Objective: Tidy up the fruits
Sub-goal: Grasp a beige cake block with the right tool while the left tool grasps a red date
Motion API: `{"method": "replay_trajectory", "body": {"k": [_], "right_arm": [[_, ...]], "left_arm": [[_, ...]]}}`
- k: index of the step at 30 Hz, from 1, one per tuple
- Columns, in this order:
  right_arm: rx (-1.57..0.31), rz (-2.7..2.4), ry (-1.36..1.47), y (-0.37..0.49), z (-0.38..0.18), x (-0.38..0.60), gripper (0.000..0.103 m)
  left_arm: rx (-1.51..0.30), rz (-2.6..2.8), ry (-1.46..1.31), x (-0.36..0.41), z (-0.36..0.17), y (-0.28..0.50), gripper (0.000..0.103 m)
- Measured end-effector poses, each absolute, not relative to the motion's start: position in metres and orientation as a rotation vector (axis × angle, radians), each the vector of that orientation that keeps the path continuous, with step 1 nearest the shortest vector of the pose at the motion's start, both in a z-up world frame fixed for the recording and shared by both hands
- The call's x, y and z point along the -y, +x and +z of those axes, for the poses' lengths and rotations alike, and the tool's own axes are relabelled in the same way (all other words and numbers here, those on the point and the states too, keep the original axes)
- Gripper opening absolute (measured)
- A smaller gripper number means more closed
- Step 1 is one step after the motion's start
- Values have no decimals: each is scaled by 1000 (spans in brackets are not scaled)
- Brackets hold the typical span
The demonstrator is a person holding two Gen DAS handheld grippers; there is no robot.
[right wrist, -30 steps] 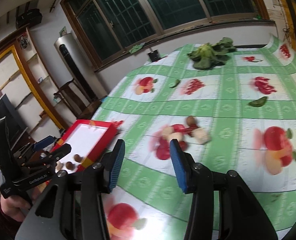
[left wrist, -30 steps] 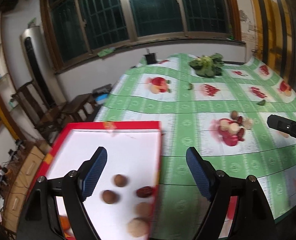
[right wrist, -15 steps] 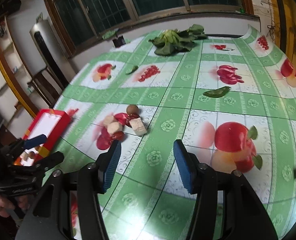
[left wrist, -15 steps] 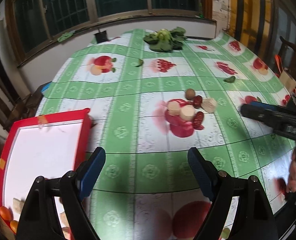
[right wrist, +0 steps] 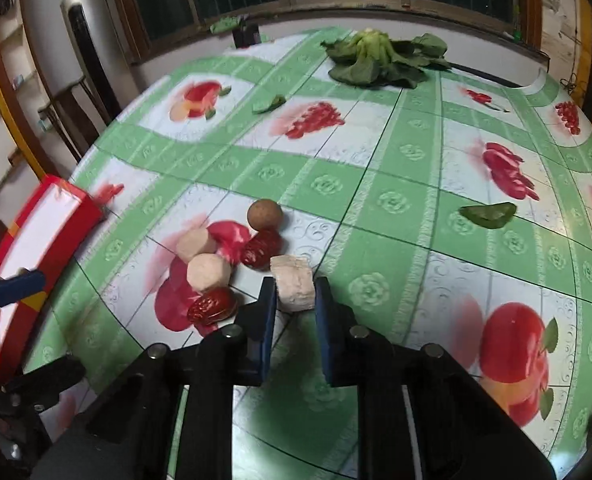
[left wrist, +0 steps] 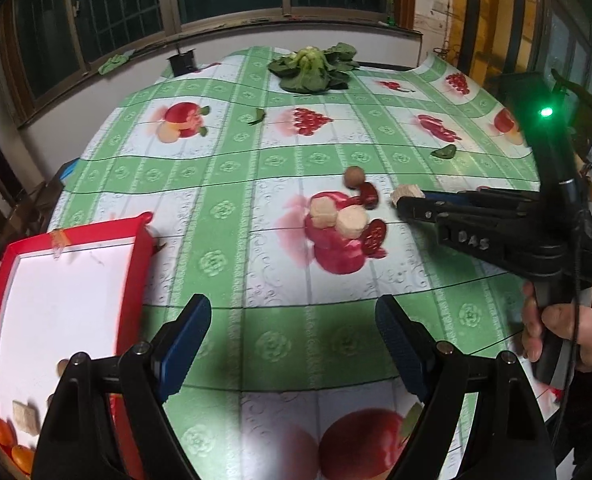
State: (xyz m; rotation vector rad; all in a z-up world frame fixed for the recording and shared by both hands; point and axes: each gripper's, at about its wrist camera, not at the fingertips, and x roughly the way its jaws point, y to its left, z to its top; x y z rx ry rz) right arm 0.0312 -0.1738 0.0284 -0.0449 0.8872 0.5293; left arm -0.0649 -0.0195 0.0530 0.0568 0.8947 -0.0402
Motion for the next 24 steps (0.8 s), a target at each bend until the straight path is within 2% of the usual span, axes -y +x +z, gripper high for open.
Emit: {"method": "replay_trajectory", "body": {"k": [5, 12, 14, 16, 20, 22, 24], "right_arm": [[-859, 553, 217, 44, 40, 221, 20], [-833, 539, 376, 47, 48, 253, 20], [-829, 552, 385, 46, 50, 252, 20], [-822, 560, 382, 45, 53, 250, 20], [-818, 573, 387, 44, 54, 250, 20], [-819, 574, 389, 45, 53, 250, 20], [-814, 570, 382, 45, 54, 249, 20]], "left_arm": [[-938, -89, 23, 38, 45, -45, 84], [-959, -88, -5, 60, 33, -13, 80], [-965, -88, -14, 63, 29, -7, 72], [-973, -86, -23, 63, 24, -3, 54], [-951, -100, -1, 70, 22, 2, 47], [-940, -119, 1, 73, 22, 3, 26], [-935, -134, 0, 74, 23, 2, 26]]}}
